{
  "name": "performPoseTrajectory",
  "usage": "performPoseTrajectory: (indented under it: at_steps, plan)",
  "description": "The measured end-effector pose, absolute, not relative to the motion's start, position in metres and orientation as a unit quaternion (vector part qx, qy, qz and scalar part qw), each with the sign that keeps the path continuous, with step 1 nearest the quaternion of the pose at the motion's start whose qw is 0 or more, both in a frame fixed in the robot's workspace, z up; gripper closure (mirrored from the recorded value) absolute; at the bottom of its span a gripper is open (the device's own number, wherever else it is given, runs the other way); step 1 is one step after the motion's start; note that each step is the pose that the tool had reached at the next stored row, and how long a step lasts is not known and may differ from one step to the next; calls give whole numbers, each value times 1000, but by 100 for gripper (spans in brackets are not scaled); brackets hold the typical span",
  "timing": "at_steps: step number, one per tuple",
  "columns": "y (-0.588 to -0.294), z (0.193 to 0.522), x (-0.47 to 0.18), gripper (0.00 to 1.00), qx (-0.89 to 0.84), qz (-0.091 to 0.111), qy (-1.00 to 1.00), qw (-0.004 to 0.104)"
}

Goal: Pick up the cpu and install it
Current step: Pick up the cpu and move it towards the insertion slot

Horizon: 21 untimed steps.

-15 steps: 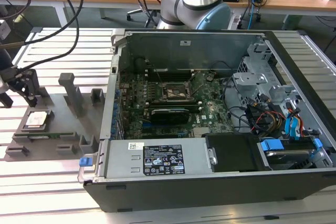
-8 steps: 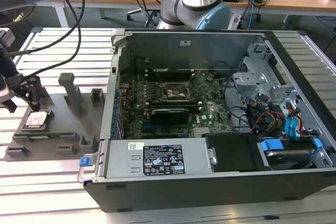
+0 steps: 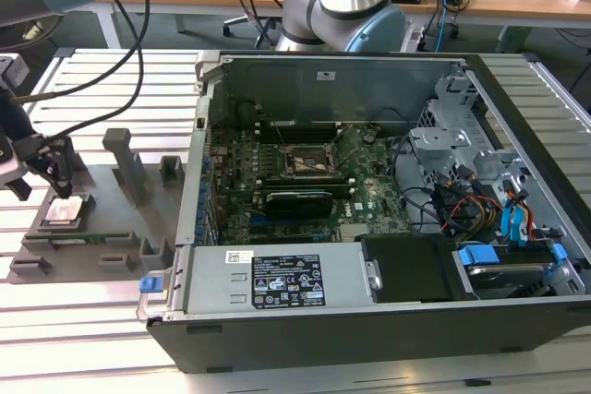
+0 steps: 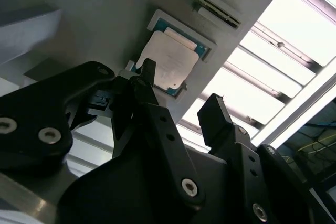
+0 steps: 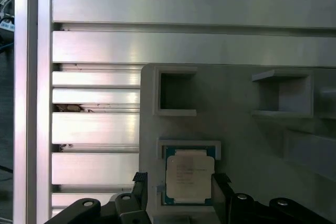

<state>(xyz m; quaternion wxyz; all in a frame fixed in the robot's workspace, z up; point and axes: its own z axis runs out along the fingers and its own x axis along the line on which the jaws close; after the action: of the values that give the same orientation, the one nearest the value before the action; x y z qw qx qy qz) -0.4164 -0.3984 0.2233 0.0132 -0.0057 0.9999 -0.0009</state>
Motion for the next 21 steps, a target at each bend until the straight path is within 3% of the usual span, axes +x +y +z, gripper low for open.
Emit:
performPoseTrajectory:
  at_steps: [21]
  plan:
    - [-398,190,-406,40,-14,-9,1000,14]
